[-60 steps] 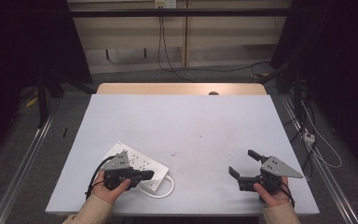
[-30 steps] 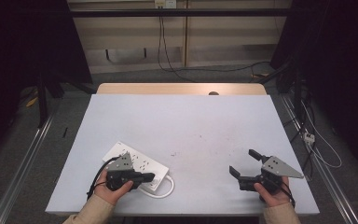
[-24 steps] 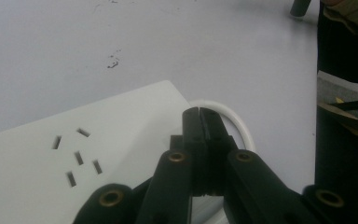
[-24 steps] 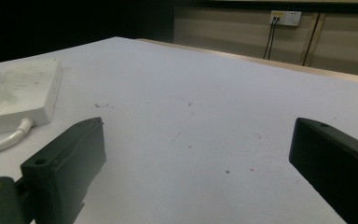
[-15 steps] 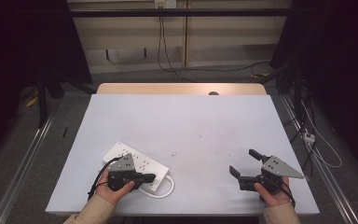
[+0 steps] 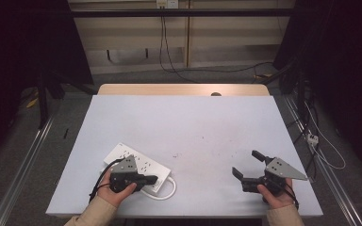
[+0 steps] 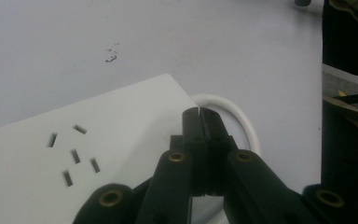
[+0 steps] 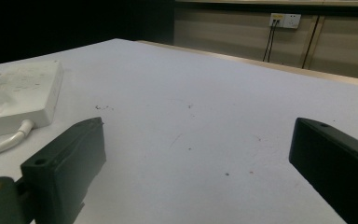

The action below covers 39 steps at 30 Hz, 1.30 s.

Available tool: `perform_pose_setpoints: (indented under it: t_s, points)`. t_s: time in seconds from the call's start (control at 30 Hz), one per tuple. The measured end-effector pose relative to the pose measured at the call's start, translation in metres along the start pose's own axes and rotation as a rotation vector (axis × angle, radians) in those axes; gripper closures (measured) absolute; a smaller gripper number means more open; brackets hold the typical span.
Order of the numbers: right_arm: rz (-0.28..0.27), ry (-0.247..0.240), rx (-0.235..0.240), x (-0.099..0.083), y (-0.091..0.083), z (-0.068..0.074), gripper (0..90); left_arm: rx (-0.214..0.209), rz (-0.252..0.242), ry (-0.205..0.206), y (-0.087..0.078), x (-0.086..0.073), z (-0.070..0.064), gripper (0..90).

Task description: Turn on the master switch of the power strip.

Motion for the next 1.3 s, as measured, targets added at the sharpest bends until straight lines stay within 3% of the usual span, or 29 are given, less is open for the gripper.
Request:
perform_pose_setpoints:
  t_s: [0.67, 1.3]
  points:
    - [0.003, 0.0, 0.004, -0.0002, 0.0003, 0.0009, 3.3, 0.002, 0.003, 0.023, 0.001, 0.0, -0.0012, 90.0]
    - [0.004, 0.0, 0.005, -0.0005, 0.0005, 0.0014, 3.3, 0.004, 0.005, 0.019, 0.0029, -0.0009, -0.0025, 90.0]
Point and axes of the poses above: each handheld gripper's, and its own axes: y roughly forward along the jaws, x roughly out of its top, z roughly to its left, the point moved 4 cm from there along y, roughly forward along the jaws, and after that the axes turned 15 degrees about -z, right-handed, at the moved point
